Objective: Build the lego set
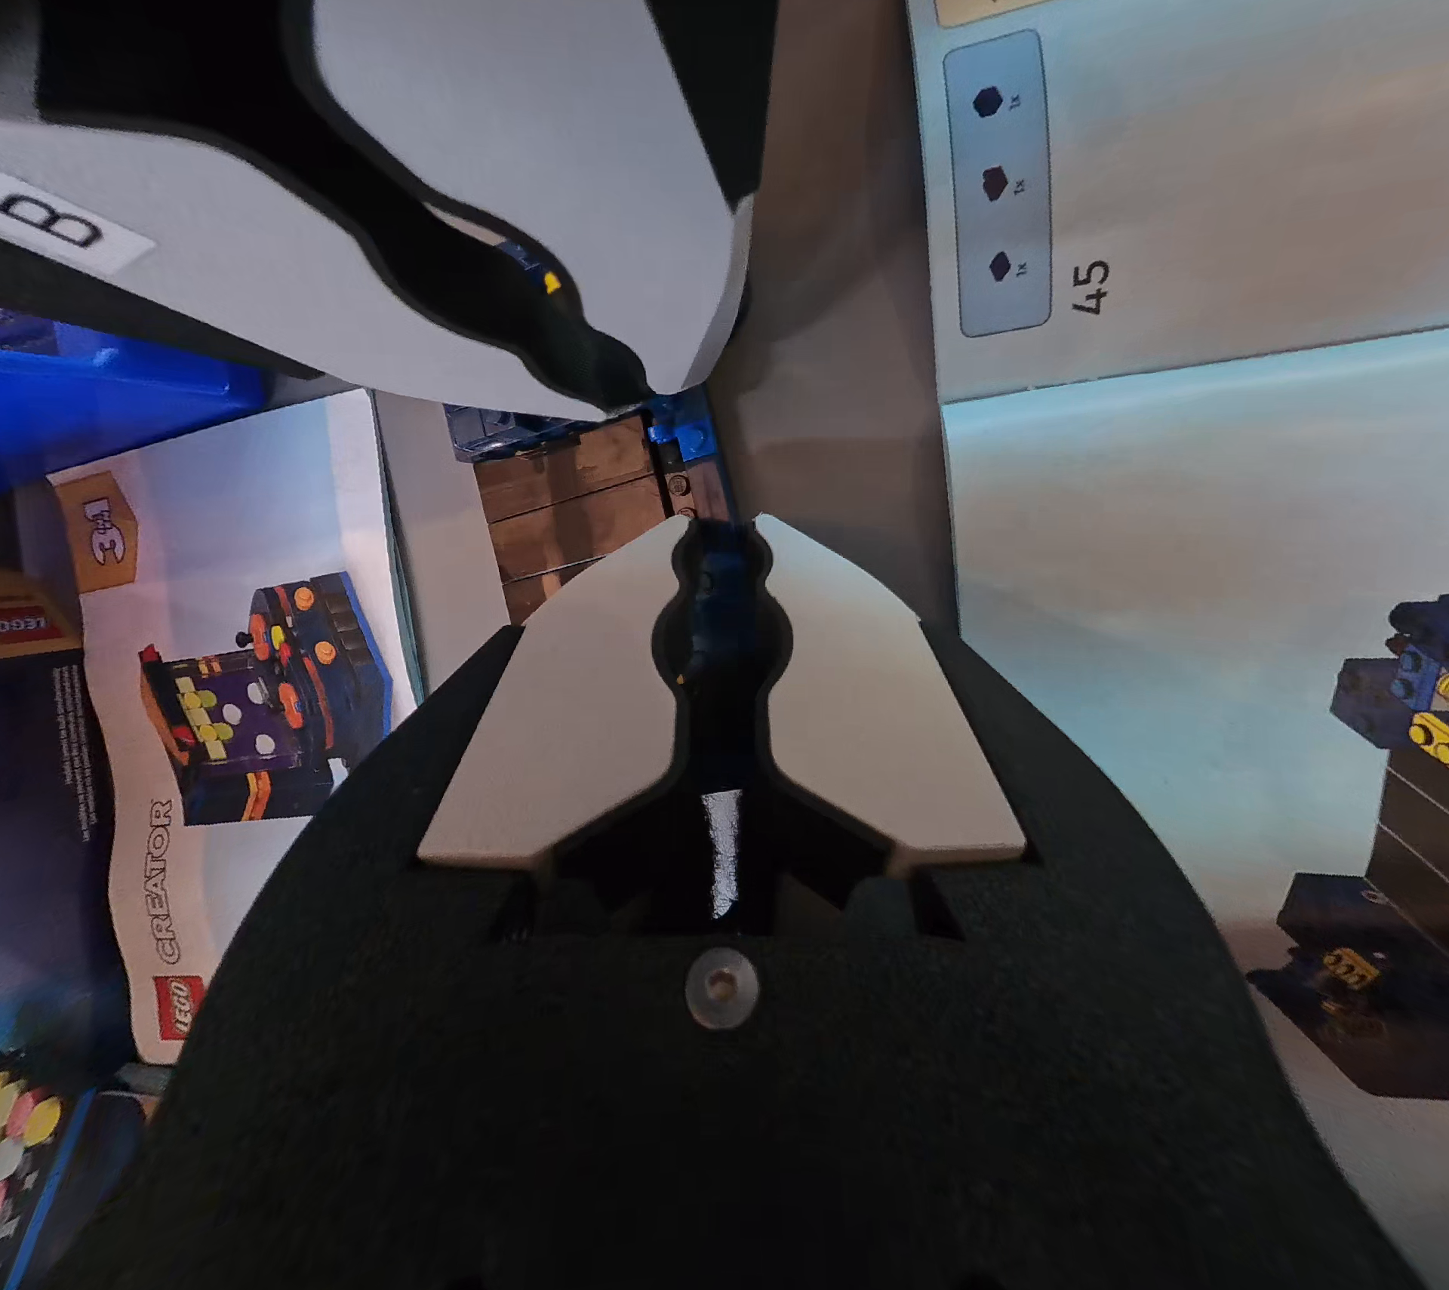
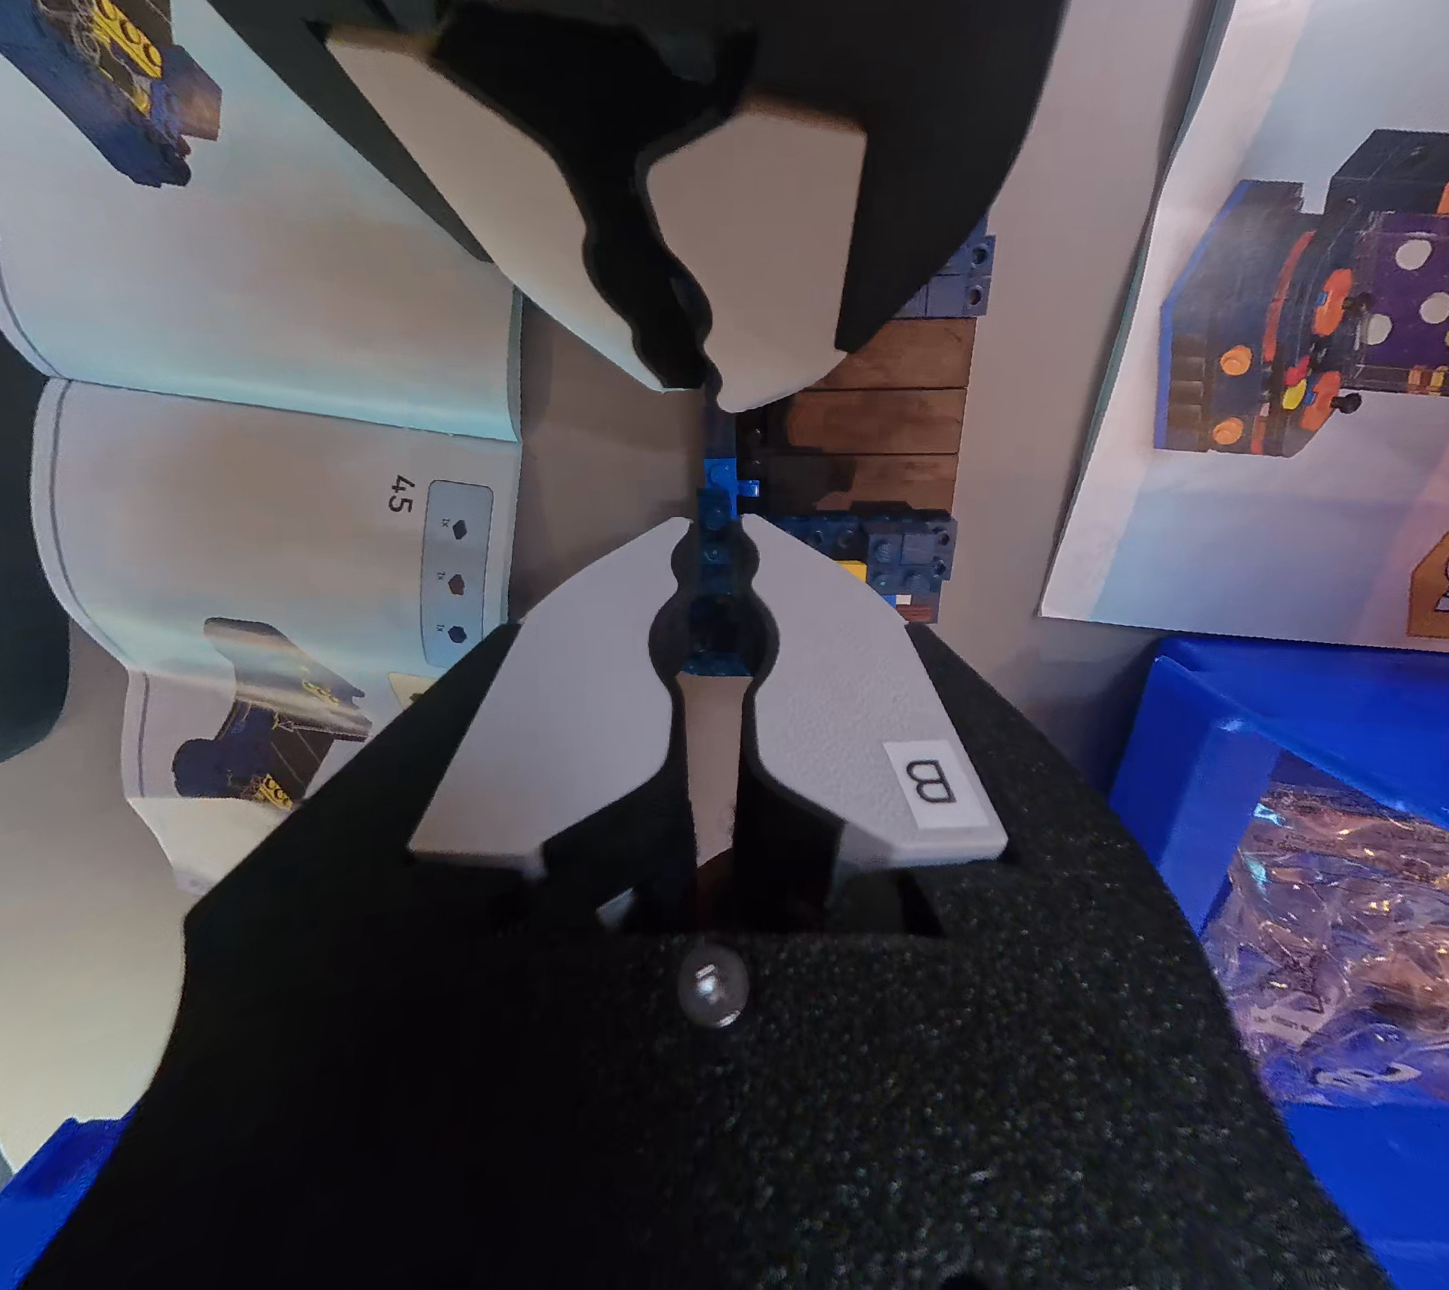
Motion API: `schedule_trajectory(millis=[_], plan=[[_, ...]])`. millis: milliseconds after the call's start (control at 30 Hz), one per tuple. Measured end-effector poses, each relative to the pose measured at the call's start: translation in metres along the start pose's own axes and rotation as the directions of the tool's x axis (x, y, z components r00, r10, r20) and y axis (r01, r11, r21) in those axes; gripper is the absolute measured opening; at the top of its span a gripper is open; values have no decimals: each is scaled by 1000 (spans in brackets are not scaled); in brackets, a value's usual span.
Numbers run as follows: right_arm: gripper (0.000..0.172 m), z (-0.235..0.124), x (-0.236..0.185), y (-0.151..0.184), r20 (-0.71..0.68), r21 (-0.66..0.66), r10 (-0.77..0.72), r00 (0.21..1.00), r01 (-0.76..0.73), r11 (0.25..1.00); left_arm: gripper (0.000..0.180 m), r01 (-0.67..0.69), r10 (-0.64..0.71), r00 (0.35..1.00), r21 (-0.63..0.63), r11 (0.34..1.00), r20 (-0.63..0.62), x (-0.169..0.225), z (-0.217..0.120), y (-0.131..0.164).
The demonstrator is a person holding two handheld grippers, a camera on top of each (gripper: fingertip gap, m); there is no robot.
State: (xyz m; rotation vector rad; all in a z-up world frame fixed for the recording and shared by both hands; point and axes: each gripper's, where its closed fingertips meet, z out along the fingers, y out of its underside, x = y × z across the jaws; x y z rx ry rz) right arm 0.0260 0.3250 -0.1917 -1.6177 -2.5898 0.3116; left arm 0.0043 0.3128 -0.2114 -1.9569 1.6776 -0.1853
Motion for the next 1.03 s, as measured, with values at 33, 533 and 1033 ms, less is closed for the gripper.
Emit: schedule_trajectory(millis=[33, 533, 1033], plan=[[7, 0, 1, 0, -14, -9, 7, 1000, -7, 1000, 10, -9, 9, 1000, 9, 1000, 5, 0, 0, 0], [7, -4, 1, 3, -73, -88, 17, 997, -24, 996, 10, -61, 57, 997, 81, 995, 43, 0, 0, -1], [7, 4, 0, 0, -86, -49, -41, 995, 37, 998, 10, -137, 130, 988, 83, 987, 82, 0, -1, -2]])
